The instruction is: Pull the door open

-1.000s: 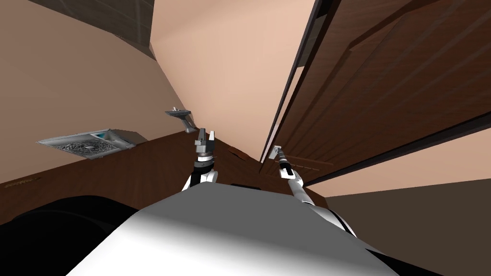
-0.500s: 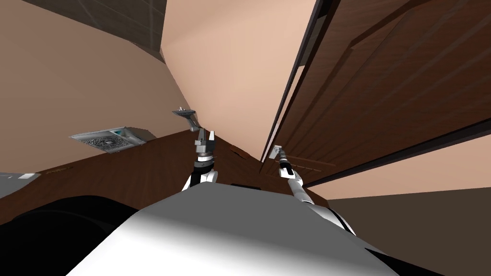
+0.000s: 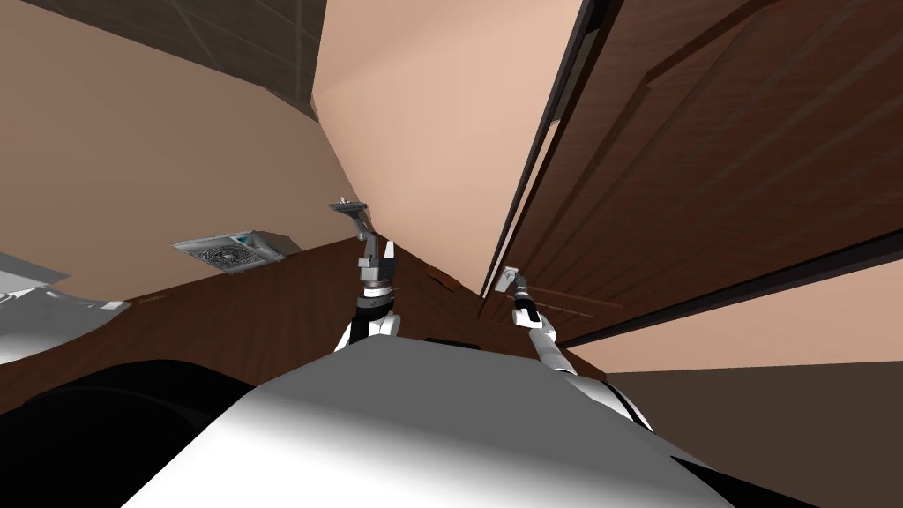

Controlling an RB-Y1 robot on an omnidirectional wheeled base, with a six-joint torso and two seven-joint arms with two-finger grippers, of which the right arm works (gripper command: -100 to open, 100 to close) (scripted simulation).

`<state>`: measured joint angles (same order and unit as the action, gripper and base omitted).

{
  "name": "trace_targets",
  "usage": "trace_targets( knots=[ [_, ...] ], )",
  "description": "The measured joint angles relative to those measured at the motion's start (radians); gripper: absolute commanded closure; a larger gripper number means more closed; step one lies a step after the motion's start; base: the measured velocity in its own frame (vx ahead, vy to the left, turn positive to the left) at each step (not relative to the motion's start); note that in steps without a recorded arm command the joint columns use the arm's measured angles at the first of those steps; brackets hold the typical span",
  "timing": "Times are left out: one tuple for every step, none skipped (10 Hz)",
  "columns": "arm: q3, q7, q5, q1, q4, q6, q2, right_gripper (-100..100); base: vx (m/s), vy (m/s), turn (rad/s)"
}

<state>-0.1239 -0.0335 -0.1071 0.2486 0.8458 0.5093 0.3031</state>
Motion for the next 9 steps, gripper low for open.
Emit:
trace_targets(
  knots=[
    [0.003,-0.026,-0.022,0.000,-0.001,-0.001,0.003,100,-0.087,-0.063,0.165],
    [0.006,-0.054,-0.052,0.002,-0.005,-0.001,0.004,100,-0.066,-0.044,0.077],
    [0.009,-0.079,-0.066,0.003,-0.007,-0.001,0.004,100,-0.060,-0.027,0.088],
    [0.012,-0.105,-0.088,0.003,-0.007,-0.002,0.003,100,-0.060,-0.018,0.071],
    [0.013,-0.125,-0.100,0.005,-0.011,-0.004,0.005,100,-0.074,-0.024,0.096],
    [0.015,-0.150,-0.122,0.007,-0.012,-0.006,0.005,100,-0.060,-0.026,0.050],
    [0.016,-0.167,-0.134,0.002,-0.004,-0.010,0.004,100,-0.060,-0.037,0.121],
    [0.018,-0.190,-0.156,0.006,-0.010,-0.011,0.005,100,-0.051,-0.034,0.069],
    [0.021,-0.209,-0.167,0.010,-0.019,-0.008,0.005,100,-0.062,-0.035,0.101]
  ],
)
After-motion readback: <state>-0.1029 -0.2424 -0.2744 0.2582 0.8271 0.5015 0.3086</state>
